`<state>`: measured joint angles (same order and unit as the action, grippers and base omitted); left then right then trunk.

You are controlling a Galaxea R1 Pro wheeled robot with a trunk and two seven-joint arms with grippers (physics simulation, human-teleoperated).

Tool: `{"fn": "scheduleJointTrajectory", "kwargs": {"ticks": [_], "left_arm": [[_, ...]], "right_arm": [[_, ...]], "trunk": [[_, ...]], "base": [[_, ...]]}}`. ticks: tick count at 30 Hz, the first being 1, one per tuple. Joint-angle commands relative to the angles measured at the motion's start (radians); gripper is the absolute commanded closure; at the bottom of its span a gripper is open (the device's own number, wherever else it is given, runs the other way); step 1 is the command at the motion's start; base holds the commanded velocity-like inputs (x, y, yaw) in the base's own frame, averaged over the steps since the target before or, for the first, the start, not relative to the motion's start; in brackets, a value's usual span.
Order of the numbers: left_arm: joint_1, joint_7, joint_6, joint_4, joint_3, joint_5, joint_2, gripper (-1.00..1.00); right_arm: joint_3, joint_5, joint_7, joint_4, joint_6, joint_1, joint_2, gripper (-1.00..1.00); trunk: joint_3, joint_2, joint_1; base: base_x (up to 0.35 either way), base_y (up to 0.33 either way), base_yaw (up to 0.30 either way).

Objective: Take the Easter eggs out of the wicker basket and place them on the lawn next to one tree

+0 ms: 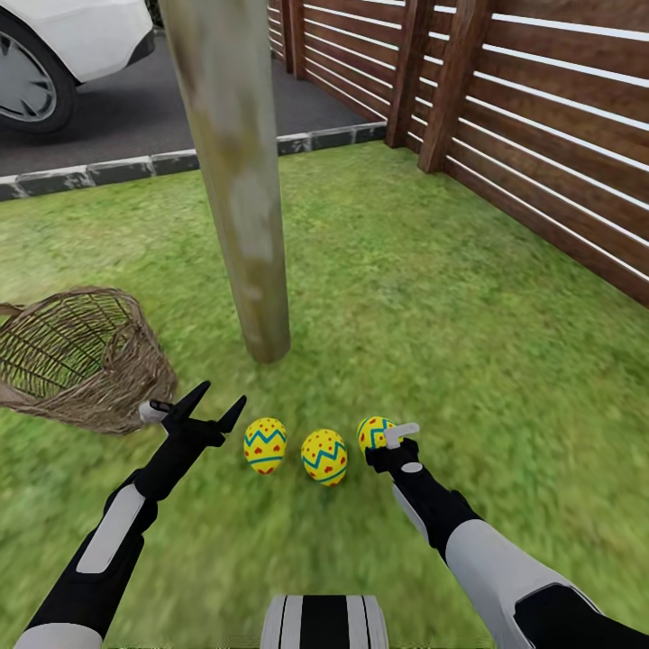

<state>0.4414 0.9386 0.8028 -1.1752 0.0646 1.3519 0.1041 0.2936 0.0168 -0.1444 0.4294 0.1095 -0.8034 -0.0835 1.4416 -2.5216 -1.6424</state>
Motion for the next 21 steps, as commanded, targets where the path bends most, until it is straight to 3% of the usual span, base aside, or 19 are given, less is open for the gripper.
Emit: {"fn": "scheduleJointTrajectory", "kwargs": {"ticks": [1, 21], "left_arm": [[0.0, 0.0, 0.006, 0.0, 0.0, 0.004, 0.0, -1.0], [0.0, 0.0, 0.006, 0.0, 0.0, 0.004, 0.0, -1.0]], "right_arm": [[0.009, 0.002, -0.009, 0.002, 0.007, 0.0, 0.001, 1.0], [0.009, 0.003, -0.008, 0.002, 0.007, 0.0, 0.001, 1.0]], "trunk": [[0.005, -0.001, 0.0], [0.051, -0.003, -0.006]], "base": [[0.0, 0.0, 0.0], [0.0, 0.0, 0.0]]}}
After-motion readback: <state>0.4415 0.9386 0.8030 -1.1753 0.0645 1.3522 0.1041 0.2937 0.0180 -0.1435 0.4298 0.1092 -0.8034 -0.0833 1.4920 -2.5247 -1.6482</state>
